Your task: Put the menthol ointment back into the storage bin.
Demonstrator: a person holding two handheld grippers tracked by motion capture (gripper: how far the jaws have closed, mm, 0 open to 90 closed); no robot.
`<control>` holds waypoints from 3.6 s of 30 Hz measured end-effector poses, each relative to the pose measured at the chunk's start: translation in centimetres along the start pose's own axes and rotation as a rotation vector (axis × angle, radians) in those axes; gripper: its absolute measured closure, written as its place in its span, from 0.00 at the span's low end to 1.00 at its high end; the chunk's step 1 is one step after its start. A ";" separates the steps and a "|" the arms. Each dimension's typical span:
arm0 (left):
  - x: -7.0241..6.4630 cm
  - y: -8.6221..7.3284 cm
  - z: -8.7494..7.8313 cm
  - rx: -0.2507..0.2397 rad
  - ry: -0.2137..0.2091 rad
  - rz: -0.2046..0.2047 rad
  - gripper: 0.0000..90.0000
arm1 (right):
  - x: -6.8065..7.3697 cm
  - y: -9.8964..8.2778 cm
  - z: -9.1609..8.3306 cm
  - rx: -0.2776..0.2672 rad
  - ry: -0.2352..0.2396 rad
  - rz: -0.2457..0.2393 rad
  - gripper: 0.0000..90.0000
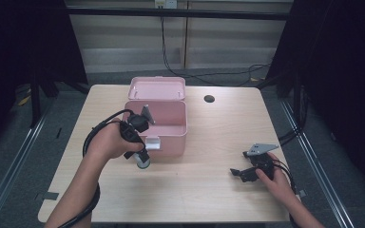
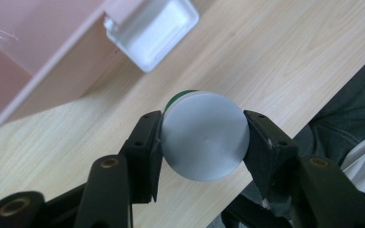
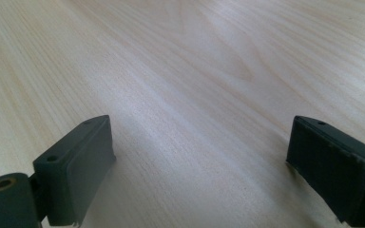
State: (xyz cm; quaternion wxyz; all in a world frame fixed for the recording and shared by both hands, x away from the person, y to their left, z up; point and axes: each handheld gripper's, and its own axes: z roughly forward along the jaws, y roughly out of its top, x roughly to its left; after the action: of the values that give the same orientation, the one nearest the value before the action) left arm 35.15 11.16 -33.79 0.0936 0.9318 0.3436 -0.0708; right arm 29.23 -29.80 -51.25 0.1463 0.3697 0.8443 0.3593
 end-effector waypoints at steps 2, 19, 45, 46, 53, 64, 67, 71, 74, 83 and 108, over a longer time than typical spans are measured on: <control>-0.1 0.3 -0.4 -0.001 -0.001 0.010 0.56 | 0.0 0.0 0.0 0.000 0.000 0.000 0.09; -0.3 3.3 -2.5 -0.008 -0.011 -0.014 0.56 | 0.0 0.0 0.0 0.002 0.001 -0.001 0.09; 0.1 8.5 -4.1 -0.068 0.012 -0.029 0.56 | 0.0 0.0 0.0 0.002 0.000 0.000 0.09; 0.1 8.7 -4.1 -0.068 0.011 -0.025 0.56 | 0.0 0.0 0.0 0.002 0.000 0.000 0.09; 0.3 10.0 -4.1 -0.073 0.024 -0.034 0.56 | 0.0 0.0 0.0 0.003 0.000 0.000 0.09; 0.8 11.4 -3.4 -0.084 0.034 -0.067 0.56 | 0.0 0.0 0.0 0.002 0.000 -0.001 0.09; 1.0 11.7 -3.0 -0.086 0.044 -0.079 0.56 | 0.0 0.0 0.0 0.002 0.001 -0.001 0.09; 1.3 12.0 -2.2 -0.090 0.037 -0.081 0.56 | 0.0 0.0 0.0 0.002 0.001 -0.001 0.09; 1.4 12.3 -1.6 -0.085 0.041 -0.081 0.56 | 0.0 0.0 0.0 0.002 0.000 -0.001 0.09; 2.2 13.0 0.4 -0.088 0.052 -0.096 0.56 | 0.0 0.0 0.0 0.002 0.000 -0.001 0.09; 2.8 14.1 5.9 -0.065 0.068 -0.014 0.56 | 0.0 0.0 0.0 0.000 0.000 -0.001 0.09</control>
State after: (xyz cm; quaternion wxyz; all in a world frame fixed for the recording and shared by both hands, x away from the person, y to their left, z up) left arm 46.09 1.13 -38.29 0.1114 0.9278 0.3550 -0.0286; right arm 29.23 -29.81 -51.25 0.1466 0.3695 0.8443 0.3593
